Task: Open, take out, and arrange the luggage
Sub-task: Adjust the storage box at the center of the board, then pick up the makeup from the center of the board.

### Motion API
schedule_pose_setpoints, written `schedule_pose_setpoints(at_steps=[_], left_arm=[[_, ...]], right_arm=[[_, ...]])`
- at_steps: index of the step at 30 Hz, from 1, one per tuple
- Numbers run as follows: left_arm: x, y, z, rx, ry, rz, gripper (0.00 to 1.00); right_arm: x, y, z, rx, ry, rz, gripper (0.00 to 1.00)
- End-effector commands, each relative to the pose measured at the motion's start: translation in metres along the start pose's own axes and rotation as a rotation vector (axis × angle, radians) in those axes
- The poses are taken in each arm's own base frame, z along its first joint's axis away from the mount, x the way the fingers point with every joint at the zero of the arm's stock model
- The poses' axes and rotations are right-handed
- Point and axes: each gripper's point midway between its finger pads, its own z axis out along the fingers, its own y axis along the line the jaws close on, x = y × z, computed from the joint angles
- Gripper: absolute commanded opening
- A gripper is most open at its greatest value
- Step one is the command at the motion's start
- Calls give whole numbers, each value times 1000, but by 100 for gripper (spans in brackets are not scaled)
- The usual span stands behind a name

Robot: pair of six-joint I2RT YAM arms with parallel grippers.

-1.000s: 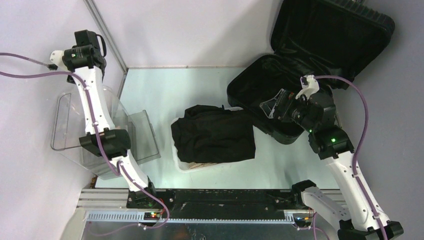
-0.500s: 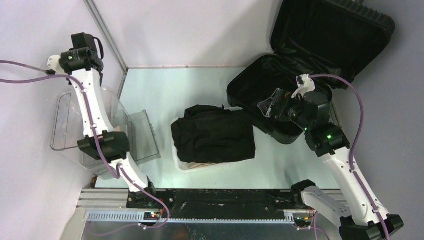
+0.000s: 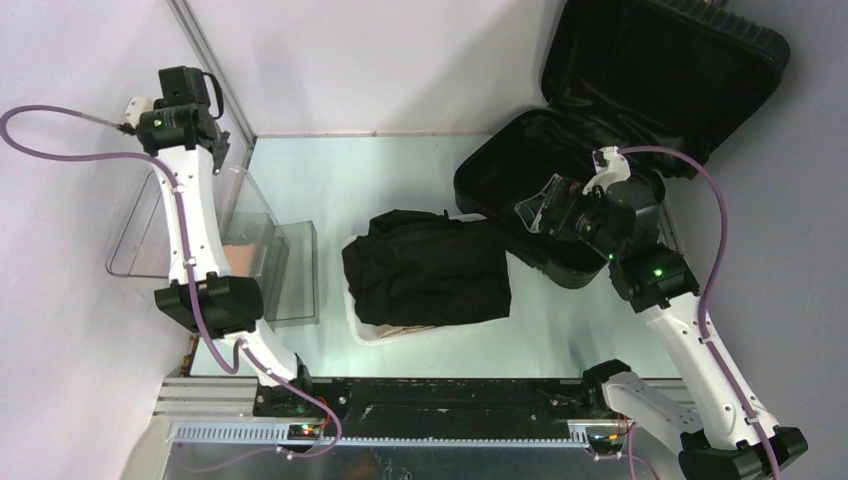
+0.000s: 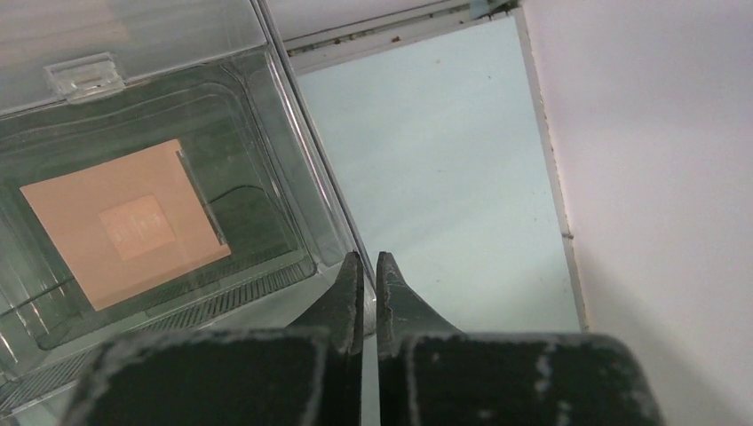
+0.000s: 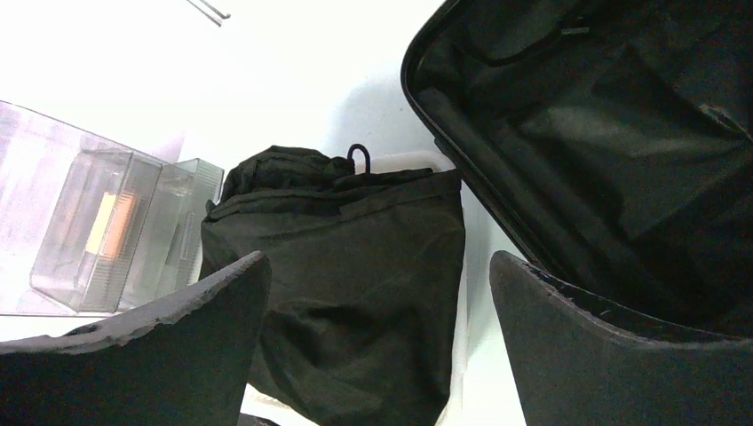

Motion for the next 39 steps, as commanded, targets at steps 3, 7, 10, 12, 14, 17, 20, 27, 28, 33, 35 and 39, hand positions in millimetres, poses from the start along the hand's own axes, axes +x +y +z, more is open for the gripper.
schedule_pose_setpoints(at_steps=[3, 7, 10, 12, 14, 17, 20, 27, 28, 33, 35, 39], left_arm=[[39, -31, -17, 171, 119, 123, 0], [55, -41, -25, 223, 155, 163, 0], [62, -49, -27, 260, 165, 184, 0], [66, -51, -28, 271, 177, 187, 0], [67, -49, -27, 265, 181, 185, 0], [67, -51, -25, 260, 178, 185, 0], [68, -55, -26, 270, 191, 181, 13], [51, -67, -48, 340, 164, 204, 64], [47, -66, -53, 353, 152, 209, 70], [31, -55, -72, 356, 71, 234, 99], [24, -51, -81, 351, 15, 264, 100], [26, -55, -105, 416, -45, 376, 100]], right_arm=[[-25, 13, -5, -31, -80, -22, 96], [-24, 10, -4, -17, -74, -33, 96], [-23, 6, -4, 3, -74, -27, 96], [-23, 3, -5, 17, -78, -26, 96], [-23, 1, -6, 28, -80, -36, 97], [-24, -2, -7, 36, -81, -47, 98], [-22, -3, -7, 39, -73, -53, 99], [-24, -25, -11, 113, -73, 9, 100], [-24, -28, -11, 122, -72, 9, 100], [-21, -54, -1, 225, -52, 45, 99], [-20, -62, 6, 249, -40, 43, 98], [-24, -97, 19, 369, -35, -35, 94]])
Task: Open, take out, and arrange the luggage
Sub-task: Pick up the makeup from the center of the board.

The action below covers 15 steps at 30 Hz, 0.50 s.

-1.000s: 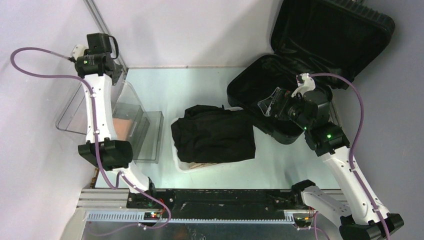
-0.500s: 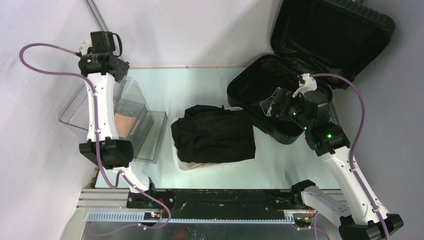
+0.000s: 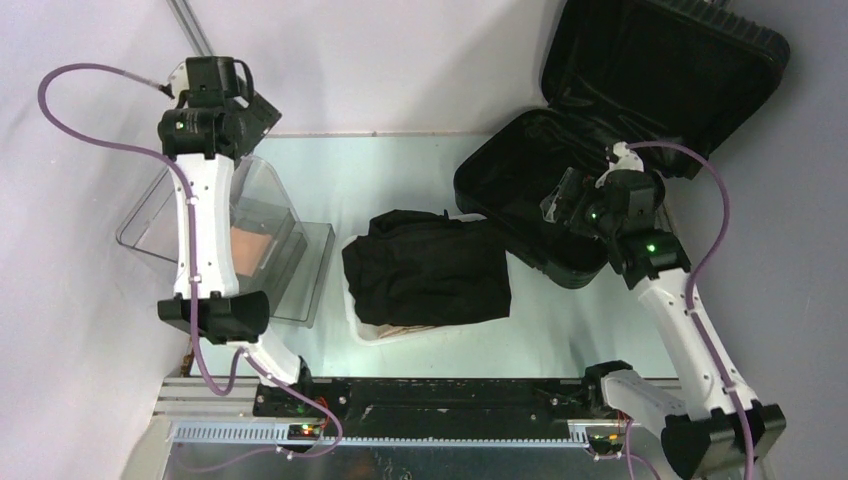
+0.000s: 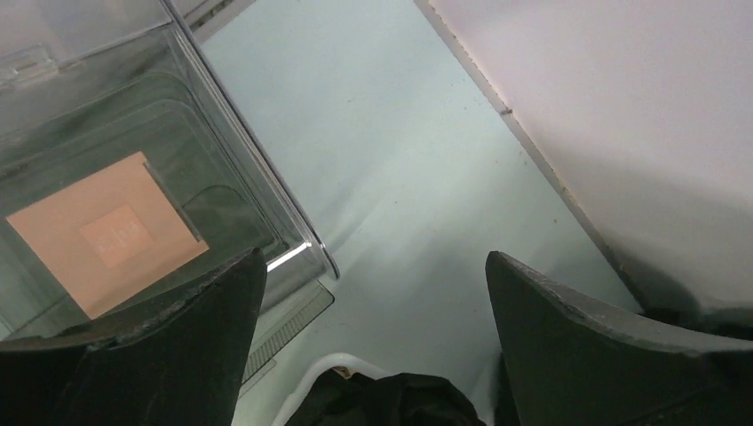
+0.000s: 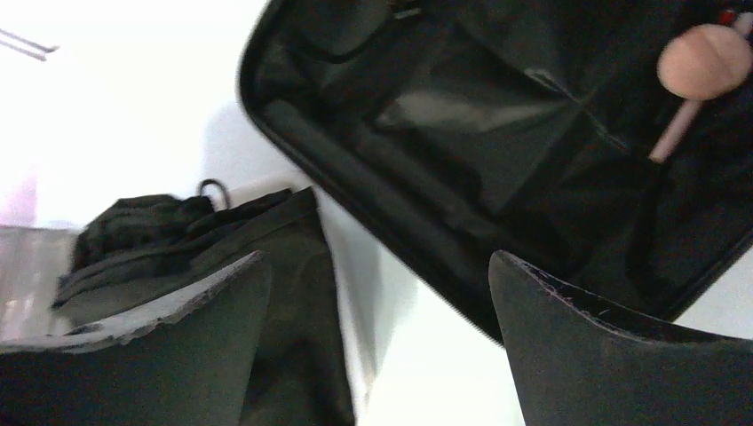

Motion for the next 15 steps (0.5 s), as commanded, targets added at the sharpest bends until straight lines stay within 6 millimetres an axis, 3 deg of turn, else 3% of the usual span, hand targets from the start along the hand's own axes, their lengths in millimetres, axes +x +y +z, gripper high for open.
schedule_pose_setpoints(at_steps=[1, 4, 5, 6, 7, 8, 9, 10, 11, 12, 13, 14, 15], left_arm=[[-13, -16, -51, 112, -126, 155, 100], [11, -39, -76, 263, -118, 314, 100], [25, -44, -73, 304, -96, 355, 100], [41, -53, -89, 402, -66, 420, 100], [57, -55, -86, 430, -38, 455, 100], [72, -60, -102, 510, -15, 501, 100], [89, -61, -98, 539, 13, 550, 100], [104, -67, -116, 634, 38, 581, 100], [119, -68, -114, 667, 54, 626, 100], [134, -73, -135, 777, 80, 656, 100], [151, -74, -134, 826, 106, 685, 100], [155, -73, -146, 873, 94, 690, 100], [167, -74, -141, 904, 94, 692, 100]], right_arm=[[-22, -28, 21, 123, -49, -99, 92], [-26, -49, 39, 206, -44, -210, 88], [-25, -57, 48, 228, -28, -278, 86], [-26, -64, 52, 255, -24, -311, 85], [-25, -73, 62, 278, -1, -378, 84], [-26, -82, 66, 310, 12, -442, 83], [-24, -92, 76, 336, 33, -470, 80], [-25, -103, 79, 364, 50, -519, 78], [-21, -111, 90, 376, 75, -545, 77], [-22, -120, 93, 393, 91, -580, 74], [-17, -128, 103, 401, 119, -597, 73], [-20, -135, 106, 406, 131, -621, 71], [-12, -142, 116, 401, 171, -634, 70]])
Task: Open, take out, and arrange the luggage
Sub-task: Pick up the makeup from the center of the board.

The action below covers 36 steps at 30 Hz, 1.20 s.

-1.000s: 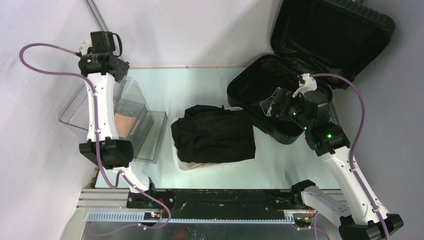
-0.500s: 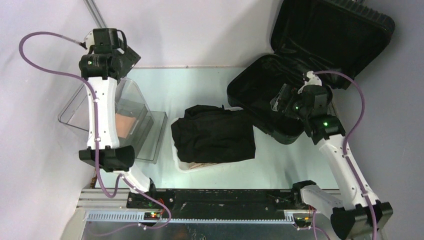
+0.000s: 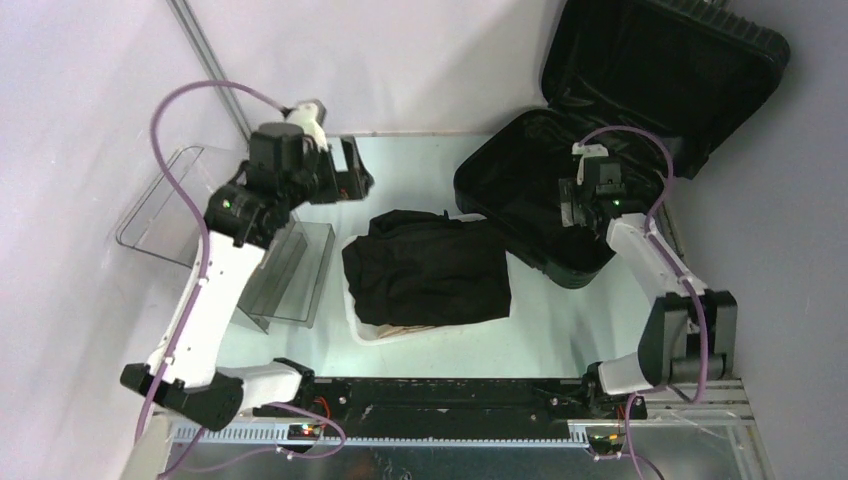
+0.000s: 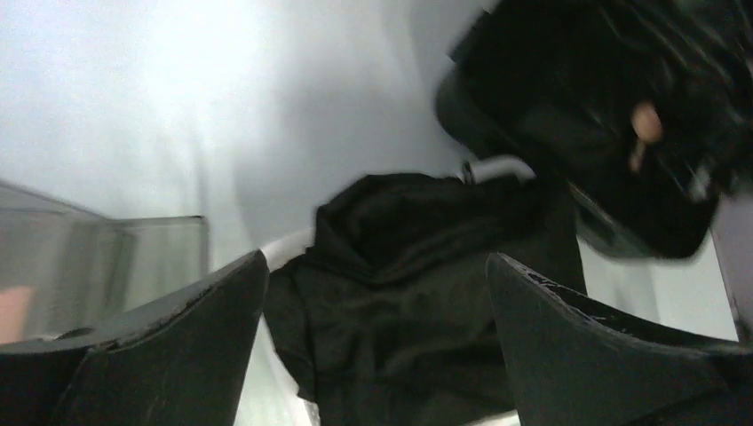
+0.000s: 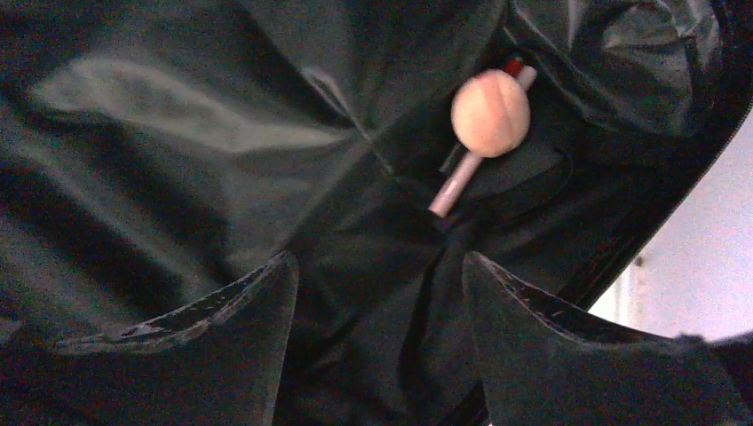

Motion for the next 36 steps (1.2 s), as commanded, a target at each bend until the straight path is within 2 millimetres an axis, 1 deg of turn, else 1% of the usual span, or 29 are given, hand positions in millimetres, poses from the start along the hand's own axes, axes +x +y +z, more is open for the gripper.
schedule_pose_setpoints(at_steps=[1, 2, 3, 4, 5, 6, 7, 8, 9, 10, 11, 12, 13, 14, 15, 16, 17, 18, 19, 21, 25, 27, 29, 30, 31, 32, 34, 35, 36], left_arm=[[-1, -55, -18, 315, -154, 141, 100], [19, -53, -7, 332, -127, 146, 100], [9, -58, -19, 371, -214, 151, 99], [27, -55, -10, 379, -190, 165, 99], [25, -55, -17, 397, -231, 178, 99], [33, -53, -14, 396, -217, 201, 98], [39, -50, -13, 383, -196, 207, 98], [41, -46, -10, 360, -187, 210, 98], [47, -44, -6, 354, -170, 210, 98], [50, -44, -4, 357, -163, 211, 98], [55, -42, 0, 353, -148, 209, 98], [58, -39, 4, 333, -140, 196, 98], [63, -35, 8, 315, -125, 184, 98], [63, -29, 11, 276, -126, 178, 98], [69, -23, 15, 250, -110, 181, 98], [70, -16, 17, 214, -112, 182, 98], [74, -9, 20, 185, -103, 187, 98], [76, -8, 20, 179, -100, 191, 98], [80, -6, 22, 176, -88, 205, 98], [85, -8, 24, 191, -72, 216, 98], [88, -11, 26, 214, -57, 232, 98], [87, -10, 29, 204, -52, 233, 98], [86, -8, 31, 185, -49, 232, 99], [87, -6, 33, 175, -43, 234, 97], [86, -4, 34, 164, -43, 241, 97], [86, -3, 33, 159, -40, 246, 96], [80, 4, 32, 115, -55, 259, 96], [79, 5, 30, 110, -60, 261, 96], [76, 6, 29, 99, -65, 259, 95]], right_arm=[[-17, -29, 34, 64, -3, -190, 67], [-17, -32, 39, 74, 5, -209, 66], [-11, -35, 51, 81, 36, -255, 65], [-14, -39, 55, 101, 36, -271, 65], [-8, -43, 66, 108, 64, -304, 64], [-8, -46, 72, 115, 75, -315, 64], [-2, -51, 80, 119, 98, -328, 63], [-6, -52, 83, 120, 95, -332, 63], [0, -62, 91, 134, 118, -316, 63], [-4, -66, 94, 141, 114, -314, 63], [0, -70, 102, 146, 127, -313, 62], [-3, -72, 105, 150, 125, -319, 62], [3, -74, 113, 150, 143, -322, 62], [0, -76, 116, 151, 142, -323, 62], [5, -75, 122, 146, 157, -326, 62], [4, -76, 125, 141, 154, -325, 62], [7, -75, 131, 135, 163, -328, 62], [6, -76, 134, 131, 160, -329, 62], [10, -77, 139, 127, 174, -332, 62], [12, -77, 145, 121, 185, -333, 61], [15, -79, 155, 118, 197, -331, 60], [16, -82, 159, 124, 202, -322, 56], [16, -86, 161, 138, 209, -306, 44], [16, -88, 161, 143, 210, -294, 31], [14, -90, 161, 146, 205, -276, 26], [12, -91, 158, 147, 203, -270, 16], [3, -91, 151, 151, 186, -260, 7], [1, -90, 148, 149, 182, -259, 6], [-4, -91, 141, 150, 175, -259, 3]])
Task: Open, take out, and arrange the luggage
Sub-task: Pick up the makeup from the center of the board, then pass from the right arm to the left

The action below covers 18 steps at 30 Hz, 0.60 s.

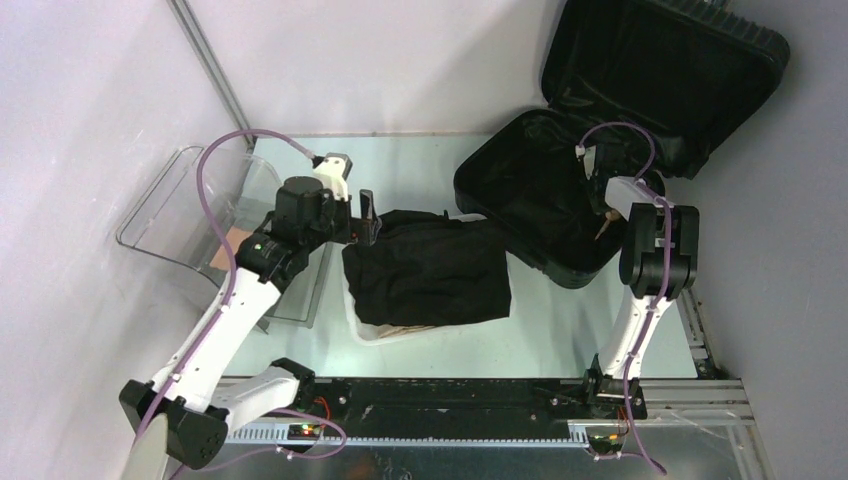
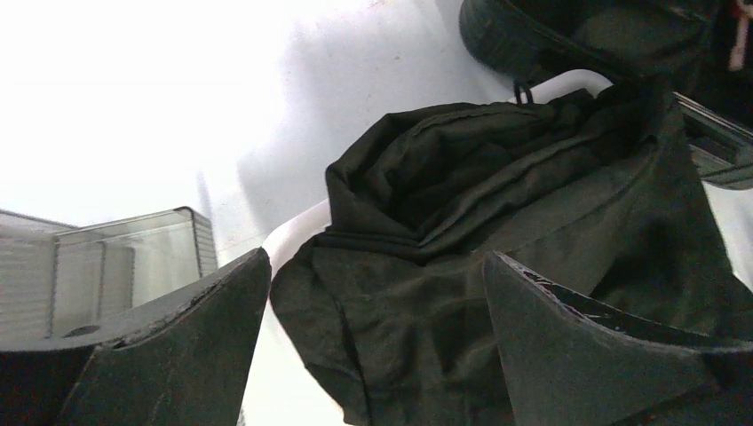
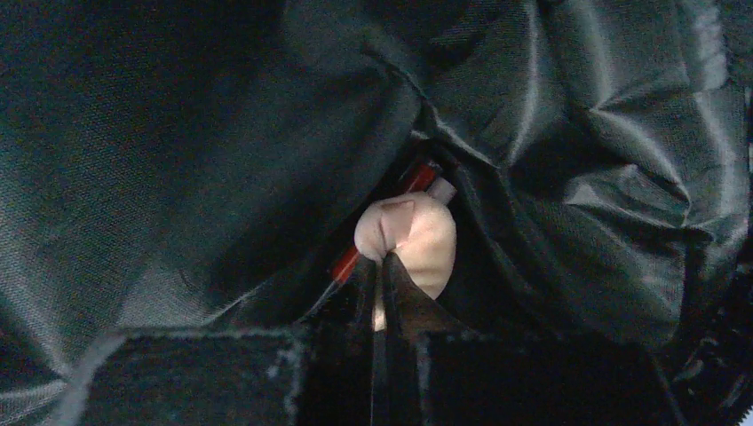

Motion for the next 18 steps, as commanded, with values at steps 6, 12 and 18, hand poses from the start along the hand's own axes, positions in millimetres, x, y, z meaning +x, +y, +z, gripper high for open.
schedule_pose_setpoints(at_steps=[6, 12, 18], left_arm=[[-40, -17, -15, 60, -85, -19, 96], [-51, -44, -21, 199, -99, -51, 94], [-47, -73, -33, 390, -148, 5, 91]], right_arm=[[-38, -15, -76, -3, -102, 72, 2], [-53, 24, -149, -171, -173, 109, 4], [-74, 95, -258, -661, -376, 234, 5]])
